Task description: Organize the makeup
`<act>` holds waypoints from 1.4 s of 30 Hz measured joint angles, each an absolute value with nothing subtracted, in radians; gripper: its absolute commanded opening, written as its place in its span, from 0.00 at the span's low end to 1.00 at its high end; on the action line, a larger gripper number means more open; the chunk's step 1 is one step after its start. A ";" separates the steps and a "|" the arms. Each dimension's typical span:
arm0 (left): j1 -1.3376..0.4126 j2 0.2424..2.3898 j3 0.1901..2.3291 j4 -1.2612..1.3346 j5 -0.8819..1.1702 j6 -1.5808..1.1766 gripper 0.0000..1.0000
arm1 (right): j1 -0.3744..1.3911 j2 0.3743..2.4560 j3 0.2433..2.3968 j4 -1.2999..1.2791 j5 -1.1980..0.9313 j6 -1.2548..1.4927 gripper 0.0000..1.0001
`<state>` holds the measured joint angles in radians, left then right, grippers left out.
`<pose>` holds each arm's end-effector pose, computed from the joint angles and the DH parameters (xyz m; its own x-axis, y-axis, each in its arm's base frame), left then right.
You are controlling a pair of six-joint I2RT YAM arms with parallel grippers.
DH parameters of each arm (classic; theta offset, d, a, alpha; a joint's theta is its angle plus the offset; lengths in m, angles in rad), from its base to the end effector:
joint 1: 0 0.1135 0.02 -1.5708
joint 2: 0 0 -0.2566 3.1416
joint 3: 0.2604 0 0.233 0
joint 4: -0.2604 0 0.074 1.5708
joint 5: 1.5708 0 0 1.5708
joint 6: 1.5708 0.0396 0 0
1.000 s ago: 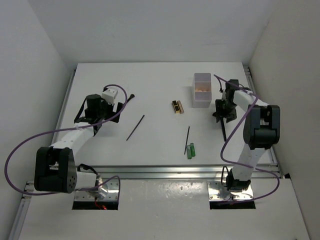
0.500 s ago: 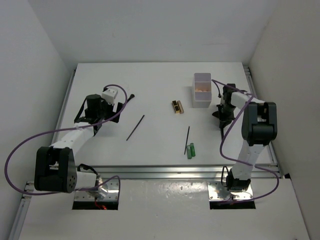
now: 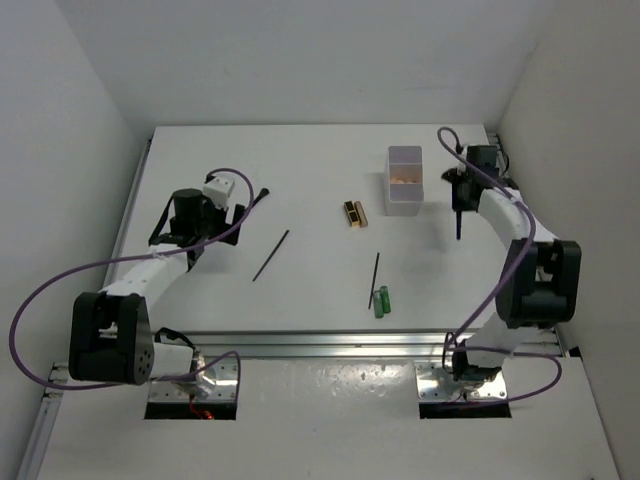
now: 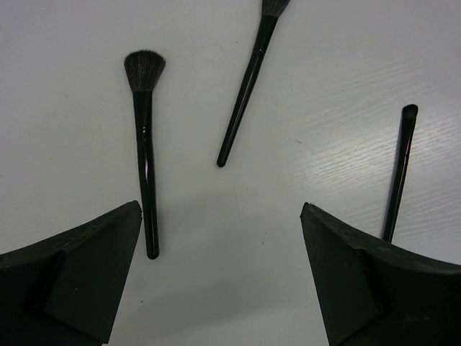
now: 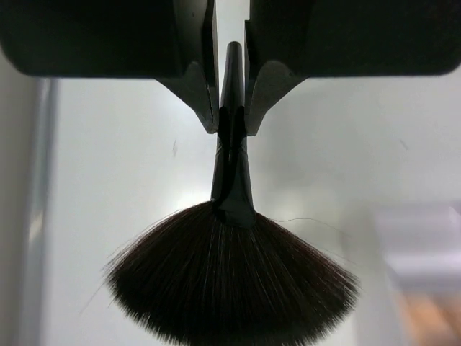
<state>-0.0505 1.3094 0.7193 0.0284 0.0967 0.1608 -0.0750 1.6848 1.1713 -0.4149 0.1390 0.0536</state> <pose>0.2696 -0.0175 0.2255 -0.5040 0.1850 -0.8437 0.2153 0.9729 0.0847 0.3412 -0.0311 0.2194 -0.7889 0.1125 -0.6042 0.1995 0.9767 -0.0787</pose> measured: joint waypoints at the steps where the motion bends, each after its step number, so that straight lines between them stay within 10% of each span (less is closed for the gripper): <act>1: -0.051 1.312 0.723 0.023 0.095 0.148 0.99 | -0.060 1.649 1.174 -0.350 0.147 0.040 0.00; 14: -0.051 1.351 0.753 0.007 0.039 0.092 0.99 | 0.075 1.860 1.226 0.610 0.005 0.032 0.00; 30: -0.051 1.415 0.778 0.005 -0.026 0.101 0.95 | 0.105 2.039 1.191 0.938 -0.068 0.097 0.00; 42: -0.051 1.498 0.940 -0.068 -0.021 0.197 0.91 | 0.108 2.034 1.043 0.956 -0.057 0.114 0.47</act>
<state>-0.0505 1.4982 0.9401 -0.0681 -0.0208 0.1970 0.1081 2.0338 1.0431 0.9558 -0.0574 0.1143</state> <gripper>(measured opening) 0.915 0.386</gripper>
